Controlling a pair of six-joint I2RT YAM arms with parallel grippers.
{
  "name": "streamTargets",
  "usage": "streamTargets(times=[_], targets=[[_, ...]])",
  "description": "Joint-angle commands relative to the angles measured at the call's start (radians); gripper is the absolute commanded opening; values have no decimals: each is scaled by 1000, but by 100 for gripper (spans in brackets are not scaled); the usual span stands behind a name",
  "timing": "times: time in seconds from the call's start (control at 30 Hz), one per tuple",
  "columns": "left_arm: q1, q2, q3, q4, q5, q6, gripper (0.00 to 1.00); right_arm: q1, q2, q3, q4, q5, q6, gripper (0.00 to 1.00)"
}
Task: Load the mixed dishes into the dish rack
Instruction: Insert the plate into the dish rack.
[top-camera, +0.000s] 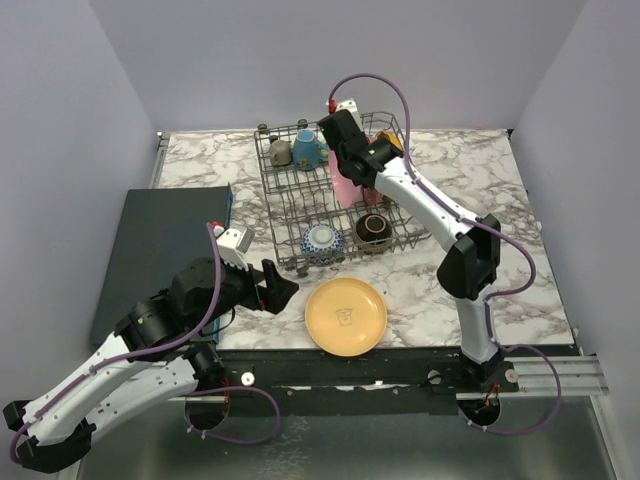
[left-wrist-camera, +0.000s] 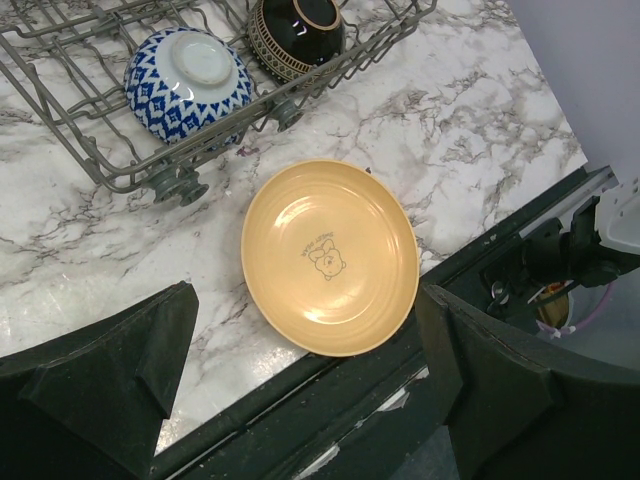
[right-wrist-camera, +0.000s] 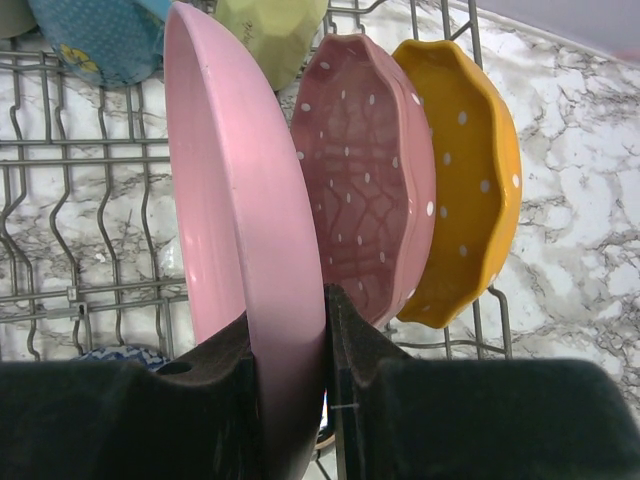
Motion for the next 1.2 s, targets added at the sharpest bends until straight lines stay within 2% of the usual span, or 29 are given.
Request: streamTargets(times=[0.0, 1.17], targets=[[1, -10, -11, 18, -25, 18, 99, -4, 43, 53, 30, 49, -31, 1], [2, 7, -12, 18, -33, 27, 99, -36, 200, 121, 59, 39, -65, 1]])
